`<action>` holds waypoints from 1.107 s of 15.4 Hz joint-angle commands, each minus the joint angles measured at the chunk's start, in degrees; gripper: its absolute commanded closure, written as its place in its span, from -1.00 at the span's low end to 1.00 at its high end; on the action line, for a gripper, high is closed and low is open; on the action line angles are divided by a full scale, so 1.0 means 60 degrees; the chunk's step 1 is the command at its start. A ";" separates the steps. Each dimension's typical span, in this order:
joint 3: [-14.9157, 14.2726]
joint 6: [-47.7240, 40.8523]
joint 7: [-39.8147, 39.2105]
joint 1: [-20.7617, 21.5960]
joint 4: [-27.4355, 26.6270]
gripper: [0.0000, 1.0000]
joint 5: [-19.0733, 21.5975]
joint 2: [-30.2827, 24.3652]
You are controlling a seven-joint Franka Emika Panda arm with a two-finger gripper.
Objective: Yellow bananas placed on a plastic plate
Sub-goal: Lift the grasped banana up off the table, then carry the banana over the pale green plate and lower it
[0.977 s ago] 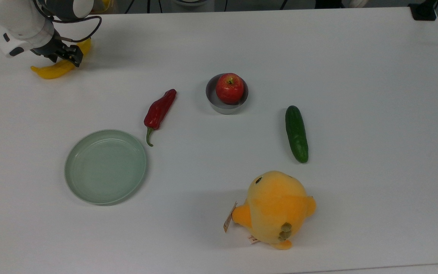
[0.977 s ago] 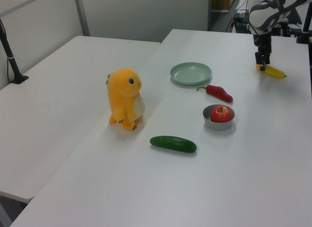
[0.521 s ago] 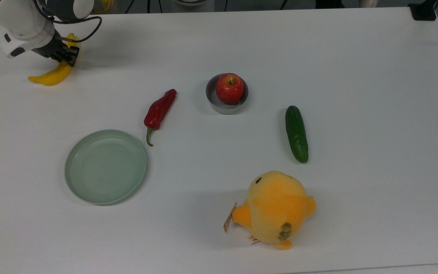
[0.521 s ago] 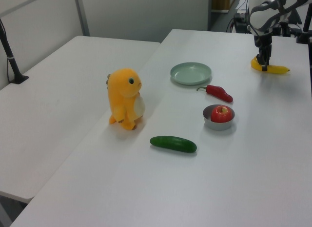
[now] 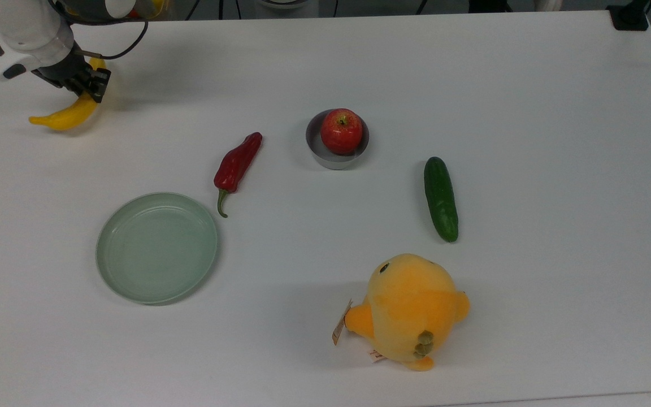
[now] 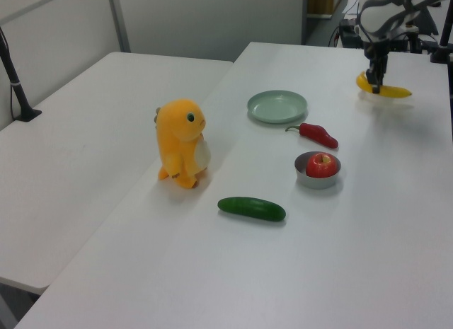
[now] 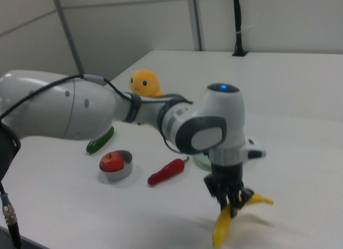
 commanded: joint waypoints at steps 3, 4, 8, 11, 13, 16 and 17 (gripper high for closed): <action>0.0289 0.0235 0.0864 0.0487 0.1273 0.46 0.1859 -0.0030; 0.0348 0.0235 0.1331 0.0560 0.1653 0.46 0.2064 0.0160; 0.0612 0.0453 0.3733 0.1117 0.3366 0.46 0.2345 0.1359; 0.1020 0.2030 0.5316 0.1264 0.3825 0.45 0.2345 0.1962; 0.1285 0.2941 0.5962 0.1279 0.3825 0.44 0.2330 0.2240; 0.1476 0.3369 0.6111 0.1323 0.3883 0.42 0.2330 0.2636; 0.1534 0.3573 0.6111 0.1323 0.3869 0.42 0.2345 0.2695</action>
